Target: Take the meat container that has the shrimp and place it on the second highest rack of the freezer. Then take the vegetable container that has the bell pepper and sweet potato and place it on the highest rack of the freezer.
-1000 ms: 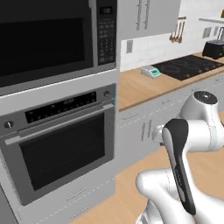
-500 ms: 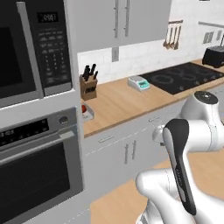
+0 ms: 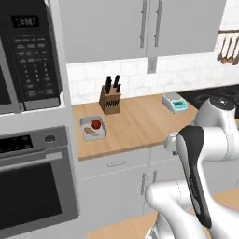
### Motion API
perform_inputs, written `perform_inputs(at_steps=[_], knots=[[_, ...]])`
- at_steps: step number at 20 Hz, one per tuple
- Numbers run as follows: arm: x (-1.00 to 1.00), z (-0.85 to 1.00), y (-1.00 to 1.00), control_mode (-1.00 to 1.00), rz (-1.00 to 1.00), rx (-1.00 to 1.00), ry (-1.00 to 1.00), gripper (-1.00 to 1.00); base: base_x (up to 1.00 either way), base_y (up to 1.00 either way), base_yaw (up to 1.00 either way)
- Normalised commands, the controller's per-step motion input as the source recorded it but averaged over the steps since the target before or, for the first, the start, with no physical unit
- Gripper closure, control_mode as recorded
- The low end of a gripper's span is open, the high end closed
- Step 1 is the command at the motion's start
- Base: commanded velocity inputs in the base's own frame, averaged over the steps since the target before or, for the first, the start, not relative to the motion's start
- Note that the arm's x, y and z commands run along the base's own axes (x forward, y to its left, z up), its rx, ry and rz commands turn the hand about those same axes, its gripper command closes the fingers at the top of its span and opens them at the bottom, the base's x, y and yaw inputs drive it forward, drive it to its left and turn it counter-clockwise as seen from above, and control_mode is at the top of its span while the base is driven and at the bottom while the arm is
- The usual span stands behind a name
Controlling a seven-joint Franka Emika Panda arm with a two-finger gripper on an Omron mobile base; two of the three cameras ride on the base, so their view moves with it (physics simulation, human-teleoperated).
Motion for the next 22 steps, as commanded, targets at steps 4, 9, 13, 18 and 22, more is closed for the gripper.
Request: perform_inputs(at_steps=[4, 9, 13, 18, 22], knots=[[0.0, 0.0, 0.0, 1.0, 0.0, 0.0, 0.0, -1.0, 0.05, 0.0, 0.59], [0.0, 0.0, 0.0, 1.0, 0.0, 0.0, 0.0, -1.0, 0.52, -0.23, 0.28], [0.0, 0.0, 0.0, 1.0, 0.0, 0.0, 0.0, -1.0, 0.34, -0.04, 0.05], [0.0, 0.0, 0.0, 1.0, 0.0, 0.0, 0.0, -1.0, 0.26, 0.0, 0.21], [0.0, 0.0, 0.0, 1.0, 0.0, 0.0, 0.0, -1.0, 0.18, -0.18, 0.24]])
